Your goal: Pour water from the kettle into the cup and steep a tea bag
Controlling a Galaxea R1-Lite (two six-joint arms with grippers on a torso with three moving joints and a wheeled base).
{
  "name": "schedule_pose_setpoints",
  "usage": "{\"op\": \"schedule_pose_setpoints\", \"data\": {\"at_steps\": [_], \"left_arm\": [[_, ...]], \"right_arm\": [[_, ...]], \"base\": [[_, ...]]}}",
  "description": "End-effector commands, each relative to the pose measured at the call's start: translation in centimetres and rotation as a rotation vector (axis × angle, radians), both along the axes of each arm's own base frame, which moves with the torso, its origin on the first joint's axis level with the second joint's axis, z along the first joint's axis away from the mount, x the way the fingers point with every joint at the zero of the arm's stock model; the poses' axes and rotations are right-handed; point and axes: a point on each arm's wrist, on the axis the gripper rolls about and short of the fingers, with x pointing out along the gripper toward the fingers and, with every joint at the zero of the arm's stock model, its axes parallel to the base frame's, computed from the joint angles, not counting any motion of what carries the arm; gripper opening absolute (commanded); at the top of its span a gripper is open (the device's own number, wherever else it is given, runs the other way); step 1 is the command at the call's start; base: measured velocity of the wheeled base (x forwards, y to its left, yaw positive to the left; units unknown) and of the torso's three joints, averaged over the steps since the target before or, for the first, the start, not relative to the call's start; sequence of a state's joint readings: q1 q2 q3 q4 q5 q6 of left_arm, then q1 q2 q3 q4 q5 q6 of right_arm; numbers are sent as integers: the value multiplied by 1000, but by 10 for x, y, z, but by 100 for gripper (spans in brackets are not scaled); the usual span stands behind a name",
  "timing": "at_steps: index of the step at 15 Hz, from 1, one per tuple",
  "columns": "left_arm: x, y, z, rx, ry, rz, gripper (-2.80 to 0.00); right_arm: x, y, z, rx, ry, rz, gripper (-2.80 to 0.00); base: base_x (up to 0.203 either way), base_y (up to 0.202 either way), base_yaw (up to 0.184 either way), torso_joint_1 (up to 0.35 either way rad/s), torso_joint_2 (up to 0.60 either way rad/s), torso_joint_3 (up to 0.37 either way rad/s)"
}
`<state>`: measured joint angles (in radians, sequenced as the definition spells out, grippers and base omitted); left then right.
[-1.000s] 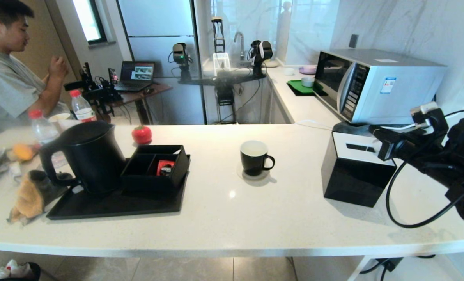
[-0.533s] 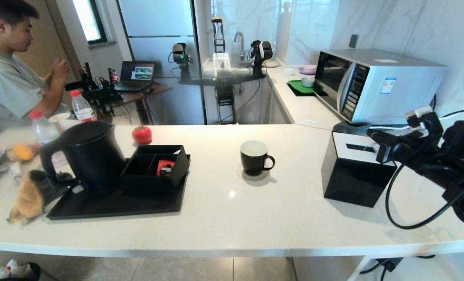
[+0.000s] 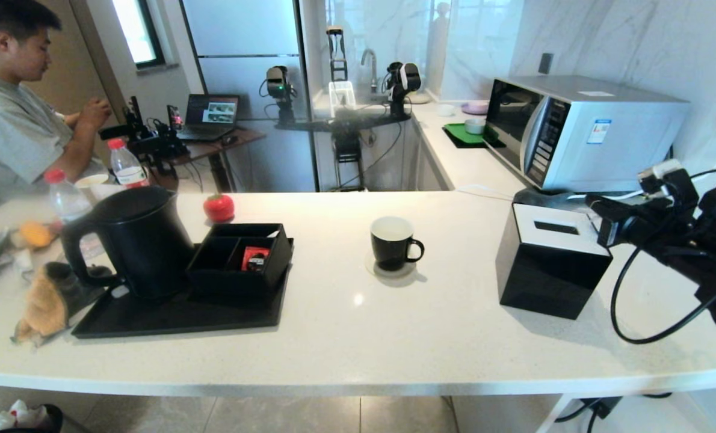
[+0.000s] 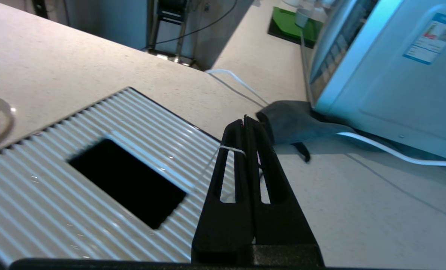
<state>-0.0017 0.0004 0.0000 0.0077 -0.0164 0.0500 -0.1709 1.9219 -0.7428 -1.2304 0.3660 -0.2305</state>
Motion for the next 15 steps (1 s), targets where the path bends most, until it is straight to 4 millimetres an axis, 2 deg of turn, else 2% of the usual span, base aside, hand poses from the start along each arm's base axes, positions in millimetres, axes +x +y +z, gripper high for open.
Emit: {"op": "schedule_pose_setpoints", "data": {"at_steps": [1, 6, 15], "left_arm": [[0, 0, 0, 1, 0, 0, -280], [0, 0, 0, 1, 0, 0, -280], [0, 0, 0, 1, 0, 0, -280]], "right_arm": [[-2, -13, 0, -25, -8, -38, -280], [-3, -16, -1, -42, -1, -45, -280], [7, 19, 19, -46, -50, 65, -280]], "base": [[0, 0, 0, 0, 0, 0], [0, 0, 0, 0, 0, 0], [0, 0, 0, 0, 0, 0]]}}
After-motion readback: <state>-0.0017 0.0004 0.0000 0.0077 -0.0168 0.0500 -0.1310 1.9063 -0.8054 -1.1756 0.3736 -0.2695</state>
